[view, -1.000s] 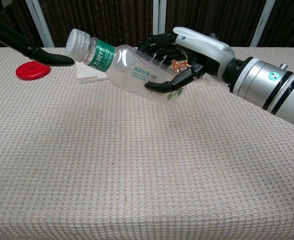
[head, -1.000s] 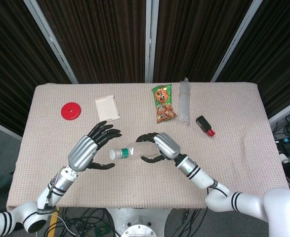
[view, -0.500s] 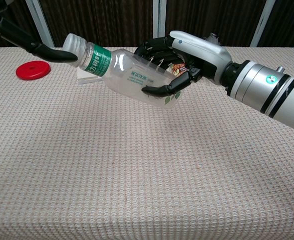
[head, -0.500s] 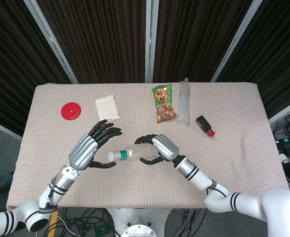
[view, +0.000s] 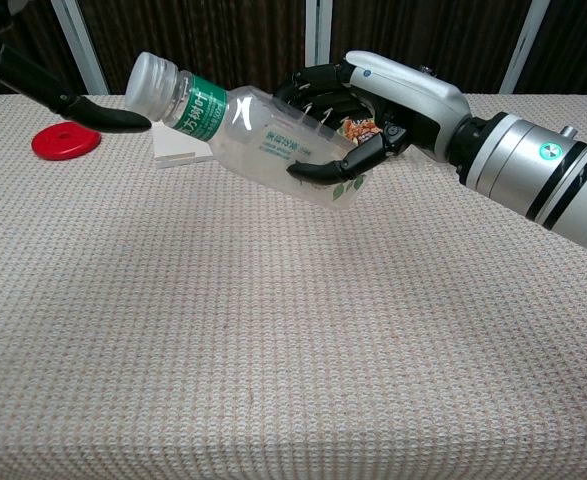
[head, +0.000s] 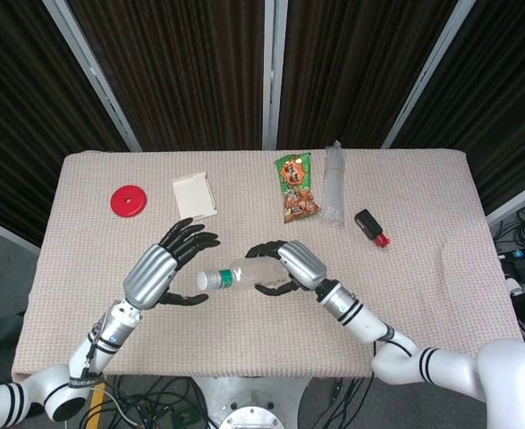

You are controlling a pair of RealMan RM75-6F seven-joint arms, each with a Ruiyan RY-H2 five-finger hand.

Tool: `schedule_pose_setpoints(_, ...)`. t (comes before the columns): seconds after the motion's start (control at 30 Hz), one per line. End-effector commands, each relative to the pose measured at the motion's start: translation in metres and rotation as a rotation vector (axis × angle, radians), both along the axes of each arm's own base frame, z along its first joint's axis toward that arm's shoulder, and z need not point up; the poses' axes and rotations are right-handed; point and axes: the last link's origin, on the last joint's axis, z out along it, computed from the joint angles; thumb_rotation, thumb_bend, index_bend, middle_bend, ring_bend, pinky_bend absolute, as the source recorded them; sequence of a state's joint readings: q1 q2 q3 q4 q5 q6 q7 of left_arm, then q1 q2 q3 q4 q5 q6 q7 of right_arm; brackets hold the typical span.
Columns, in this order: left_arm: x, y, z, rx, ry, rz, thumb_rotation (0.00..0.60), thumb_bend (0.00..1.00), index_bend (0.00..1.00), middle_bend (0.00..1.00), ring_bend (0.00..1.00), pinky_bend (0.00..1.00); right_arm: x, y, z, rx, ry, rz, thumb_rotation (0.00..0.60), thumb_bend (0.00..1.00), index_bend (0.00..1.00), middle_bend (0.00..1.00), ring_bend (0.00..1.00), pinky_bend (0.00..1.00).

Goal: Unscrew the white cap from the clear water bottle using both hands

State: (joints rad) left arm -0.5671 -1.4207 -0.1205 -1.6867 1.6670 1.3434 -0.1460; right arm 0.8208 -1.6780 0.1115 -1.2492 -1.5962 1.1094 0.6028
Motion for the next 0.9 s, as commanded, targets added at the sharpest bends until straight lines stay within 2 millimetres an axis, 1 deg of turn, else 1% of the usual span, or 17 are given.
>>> schedule_pose_setpoints(0.03, 0.0004, 0.0005, 0.0002, 0.006, -0.002, -0.002, 0.600, 0.00, 0.18, 0.16, 0.08, 0.04, 0.0000, 0.0007, -0.0007, 0.005, 0.006, 0.001, 0.600, 0.46, 0.63, 0.53, 0.38, 0.46)
schedule_pose_setpoints(0.2, 0.0037, 0.0001, 0.0009, 0.008, -0.008, -0.011, 0.600, 0.00, 0.18, 0.16, 0.08, 0.04, 0.0013, 0.0011, -0.0050, 0.017, 0.018, 0.003, 0.600, 0.46, 0.63, 0.53, 0.38, 0.46)
schedule_pose_setpoints(0.5, 0.0071, -0.0011, 0.0018, 0.004, -0.010, -0.023, 0.600, 0.00, 0.18, 0.16, 0.08, 0.04, 0.0017, 0.0005, -0.0057, 0.016, 0.010, 0.001, 0.600, 0.46, 0.63, 0.53, 0.38, 0.46)
schedule_pose_setpoints(0.77, -0.0001, -0.0010, -0.0005, 0.004, 0.010, -0.001, 0.600, 0.00, 0.18, 0.16, 0.08, 0.04, 0.0001, -0.0001, -0.0009, 0.004, 0.006, 0.002, 0.600, 0.46, 0.63, 0.53, 0.38, 0.46)
schedule_pose_setpoints(0.9, 0.0001, -0.0006, -0.0006, 0.007, 0.008, -0.004, 0.600, 0.00, 0.18, 0.16, 0.08, 0.04, 0.0000, 0.0009, -0.0017, 0.010, 0.008, 0.002, 0.600, 0.46, 0.63, 0.53, 0.38, 0.46)
